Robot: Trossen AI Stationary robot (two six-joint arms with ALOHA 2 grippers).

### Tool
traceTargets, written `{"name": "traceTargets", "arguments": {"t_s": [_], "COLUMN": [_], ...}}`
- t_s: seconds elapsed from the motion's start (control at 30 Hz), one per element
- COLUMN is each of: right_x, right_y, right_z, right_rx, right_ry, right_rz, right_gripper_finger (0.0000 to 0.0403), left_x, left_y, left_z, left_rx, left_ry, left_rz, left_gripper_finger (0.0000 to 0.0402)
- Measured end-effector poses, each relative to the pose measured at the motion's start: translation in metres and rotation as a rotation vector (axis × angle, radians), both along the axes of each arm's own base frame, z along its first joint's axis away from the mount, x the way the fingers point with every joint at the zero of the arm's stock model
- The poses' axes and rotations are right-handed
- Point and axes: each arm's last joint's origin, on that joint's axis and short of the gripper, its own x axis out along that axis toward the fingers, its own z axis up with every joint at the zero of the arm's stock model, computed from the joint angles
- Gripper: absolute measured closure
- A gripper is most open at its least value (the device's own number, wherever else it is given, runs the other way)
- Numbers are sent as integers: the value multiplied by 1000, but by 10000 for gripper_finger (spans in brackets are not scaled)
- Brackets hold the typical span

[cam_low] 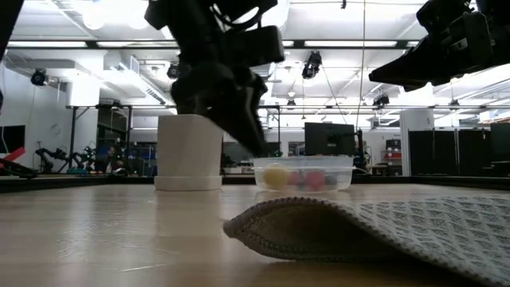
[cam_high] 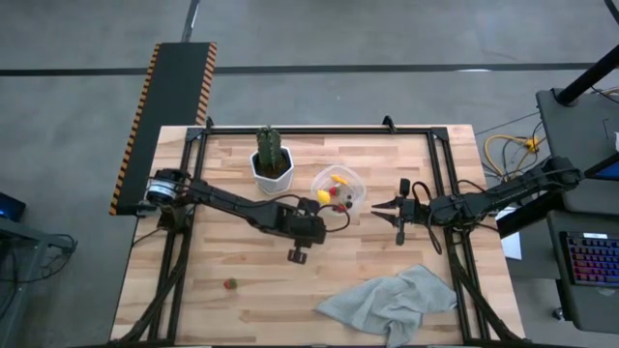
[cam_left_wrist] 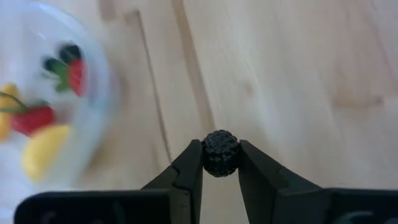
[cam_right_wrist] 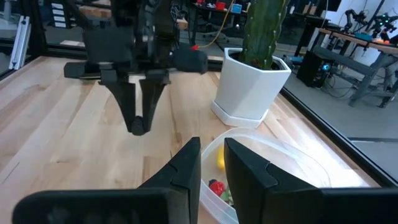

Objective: Pick and placing Produce into tupperware
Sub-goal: Put the blackberry into the transparent container

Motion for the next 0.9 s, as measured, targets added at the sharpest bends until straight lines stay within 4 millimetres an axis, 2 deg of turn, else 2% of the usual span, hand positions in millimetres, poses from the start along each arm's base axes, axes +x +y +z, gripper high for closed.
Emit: {"name": "traceTargets", "arguments": {"t_s": [0.33, 0.67, 0.9], "right_x": [0, 0, 0], "right_y": [0, 0, 0], "right_z": [0, 0, 0], "right_rx": [0, -1, -6], "right_ry": [0, 1, 2], "right_rz": [0, 0, 1], "right_gripper_finger": [339, 339, 339], "left_x": [16, 25, 30], "left_y": [21, 58, 75], "left_z": [20, 25, 25], "left_rx": [83, 146, 171], "left_ry": [-116, -196, -236], "left_rz": [-3, 18, 30], "left_gripper_finger": [344, 344, 344]}}
